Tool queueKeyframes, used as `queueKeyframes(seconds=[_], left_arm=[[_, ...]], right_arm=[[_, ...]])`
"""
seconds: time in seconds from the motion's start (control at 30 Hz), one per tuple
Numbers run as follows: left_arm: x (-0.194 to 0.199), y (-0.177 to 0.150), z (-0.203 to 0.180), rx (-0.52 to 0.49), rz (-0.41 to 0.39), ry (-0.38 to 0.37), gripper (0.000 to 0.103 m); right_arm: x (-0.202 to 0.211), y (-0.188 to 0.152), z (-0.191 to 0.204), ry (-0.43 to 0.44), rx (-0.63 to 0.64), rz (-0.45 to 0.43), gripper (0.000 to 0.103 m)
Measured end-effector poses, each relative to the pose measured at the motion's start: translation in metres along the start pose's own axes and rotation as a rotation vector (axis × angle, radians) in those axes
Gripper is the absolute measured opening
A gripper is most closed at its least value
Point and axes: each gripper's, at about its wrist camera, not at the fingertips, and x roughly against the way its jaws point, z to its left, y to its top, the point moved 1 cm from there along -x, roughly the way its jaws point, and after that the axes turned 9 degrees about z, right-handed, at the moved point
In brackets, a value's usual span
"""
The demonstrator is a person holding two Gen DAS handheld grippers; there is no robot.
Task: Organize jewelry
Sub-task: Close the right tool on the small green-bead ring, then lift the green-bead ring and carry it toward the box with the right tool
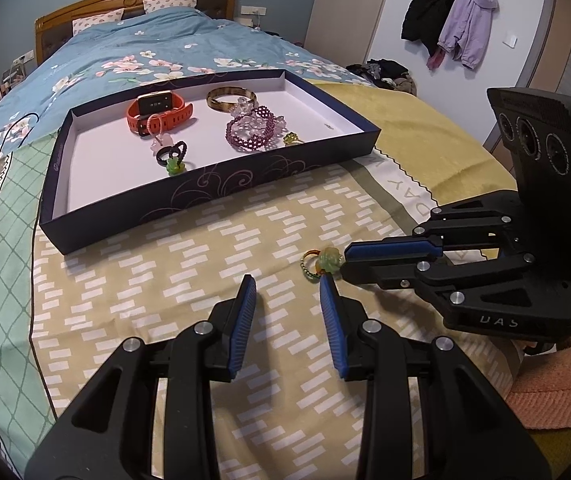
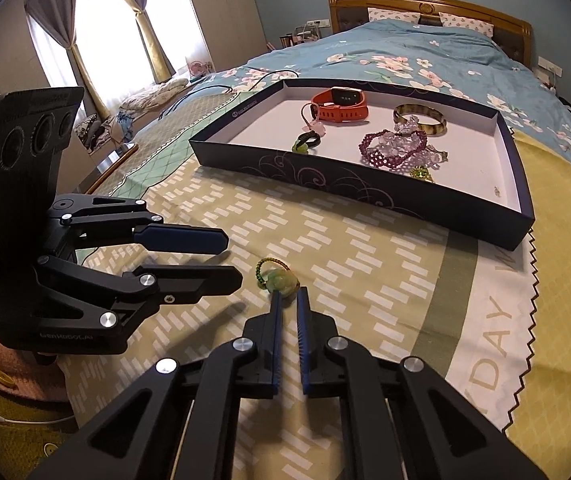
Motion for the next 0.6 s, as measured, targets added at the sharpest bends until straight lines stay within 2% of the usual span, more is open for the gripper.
queueKeyframes(seconds=[0.07,0.17,0.37,0.43,0.6], left_arm=[[0.0,0.0,0.001,0.0,-0.001,-0.002,0.032],[-0.001,0.001,0.0,-0.001,0.0,-0.005,0.032],[-0.004,0.003,0.0,-0.01,0.012,-0.014,0.023],[-0.005,0.003,0.0,-0.009,0.016,-0.017,0.022],[-0.006,0.006,0.002,-0.004,0.016,-0.043,0.021]], right_arm=[[0.001,0.0,-0.001,0.01,-0.004,-0.007,0.009],[0.003,0.003,-0.001,0.019,-0.012,-0.021,0.023],[-0.007,0.011,0.002,0.006,0.004,0.003,0.022],[-0.007,0.013,0.002,0.004,0.009,0.003,0.015],[-0.004,0.011,0.003,0.002,0.008,-0.009,0.014]])
